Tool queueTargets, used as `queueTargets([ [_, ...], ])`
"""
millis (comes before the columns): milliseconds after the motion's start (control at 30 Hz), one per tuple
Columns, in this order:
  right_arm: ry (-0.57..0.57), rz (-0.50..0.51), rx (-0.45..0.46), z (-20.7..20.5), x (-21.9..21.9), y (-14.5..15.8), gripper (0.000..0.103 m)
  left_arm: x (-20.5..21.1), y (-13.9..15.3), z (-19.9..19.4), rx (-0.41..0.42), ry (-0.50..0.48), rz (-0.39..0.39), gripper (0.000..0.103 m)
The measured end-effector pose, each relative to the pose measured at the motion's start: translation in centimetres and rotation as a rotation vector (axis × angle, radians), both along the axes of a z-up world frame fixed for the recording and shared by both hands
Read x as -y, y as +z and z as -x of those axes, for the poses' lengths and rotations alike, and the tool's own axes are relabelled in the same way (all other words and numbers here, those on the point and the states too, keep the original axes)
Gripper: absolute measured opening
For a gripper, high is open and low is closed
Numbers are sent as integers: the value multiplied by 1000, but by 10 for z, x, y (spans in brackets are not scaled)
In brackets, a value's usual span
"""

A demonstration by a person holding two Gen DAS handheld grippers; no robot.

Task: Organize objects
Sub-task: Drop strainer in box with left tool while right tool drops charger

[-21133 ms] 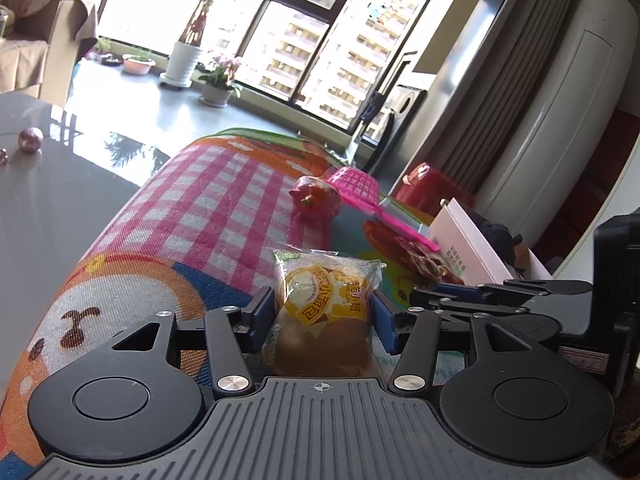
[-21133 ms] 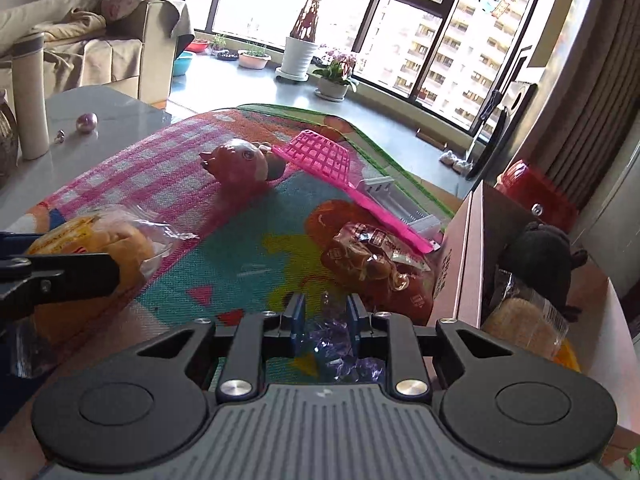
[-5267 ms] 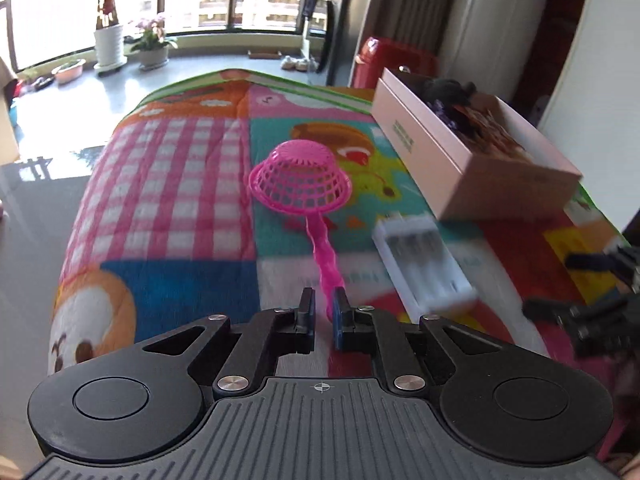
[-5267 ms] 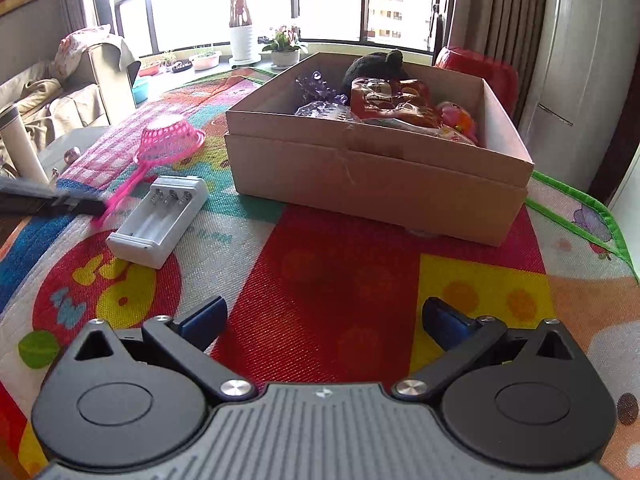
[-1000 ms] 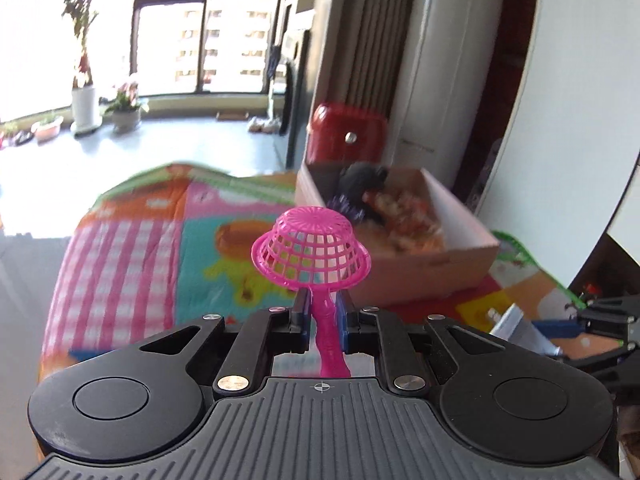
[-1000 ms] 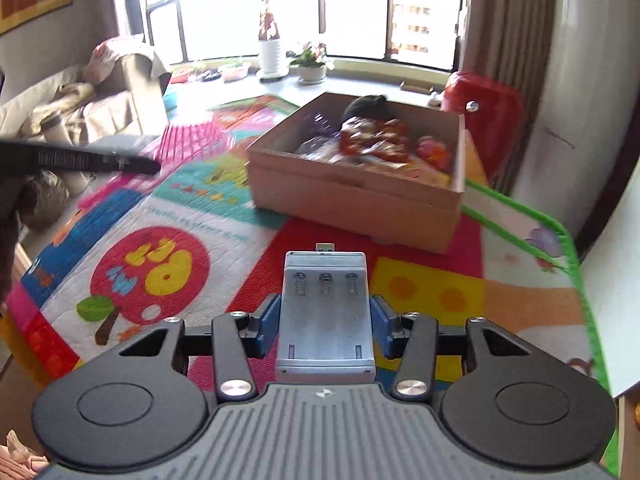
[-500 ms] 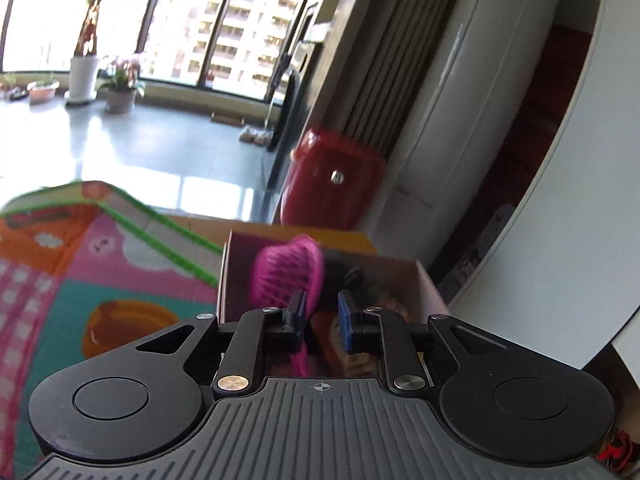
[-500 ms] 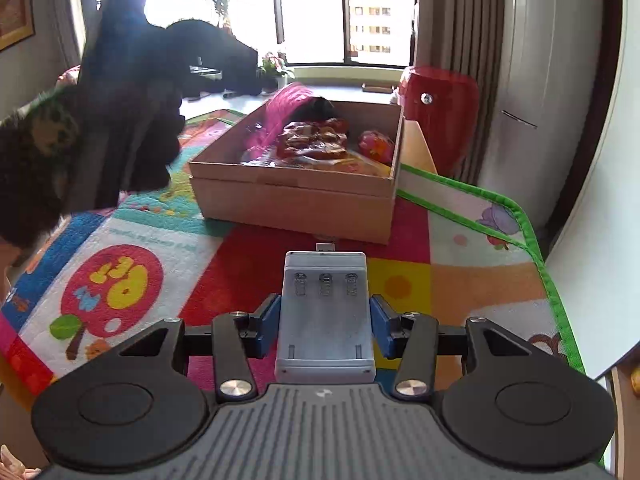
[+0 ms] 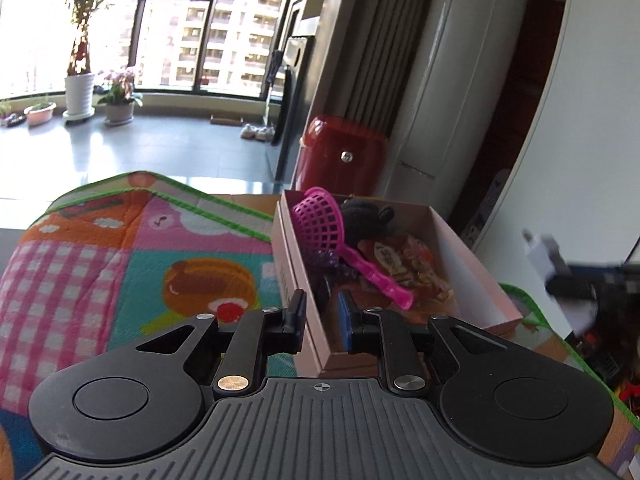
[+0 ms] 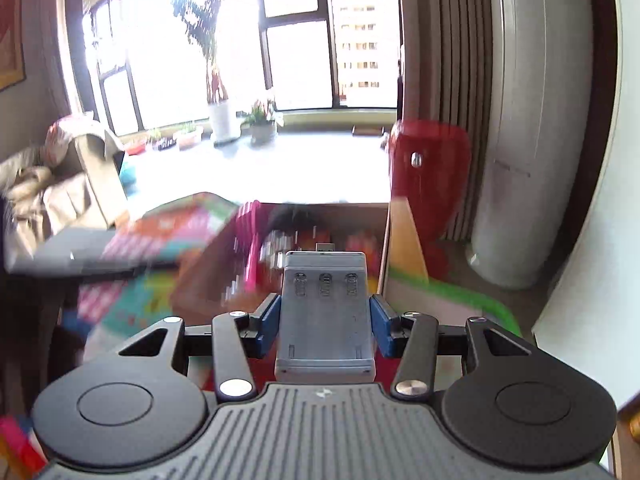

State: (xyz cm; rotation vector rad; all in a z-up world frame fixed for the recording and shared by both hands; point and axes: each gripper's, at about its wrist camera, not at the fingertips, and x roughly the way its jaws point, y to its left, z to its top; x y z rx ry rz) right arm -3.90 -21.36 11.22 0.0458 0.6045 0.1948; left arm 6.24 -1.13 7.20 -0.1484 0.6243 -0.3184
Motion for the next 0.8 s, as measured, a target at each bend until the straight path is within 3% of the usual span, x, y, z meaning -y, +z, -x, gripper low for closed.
queueTargets([
  [33,-2,-10,10,-16,-1,5,48,-1,1,1,-7,0,13,19],
  [100,6,20,17,-47,-5,8,74,-1,2,-1,-17,4,31,19],
  [133,-15,50,26,-57,-6,5,81,-1,1,-2,-22,6,23,19],
  [200,-46,92,6,-61,-4,-3,81,-2,-2,-4,-35,10,10,19],
  [267,-4,60,-20,-46,4,-15,81,-1,-8,-7,-52,4,15,19],
  [367,48,92,-53,-18,7,-41,81,3,-19,-16,-76,0,4,19],
  [467,75,136,-108,-7,1,-69,78,5,-29,-22,-79,12,-32,35],
  [533,70,162,-135,-11,-6,-82,69,2,-32,-24,-64,39,-80,65],
  [600,69,179,-143,-20,-15,-90,61,-8,-33,-25,-54,71,-94,79],
  [800,113,205,-111,-54,-53,-92,64,-55,-34,-33,-15,243,-106,98],
])
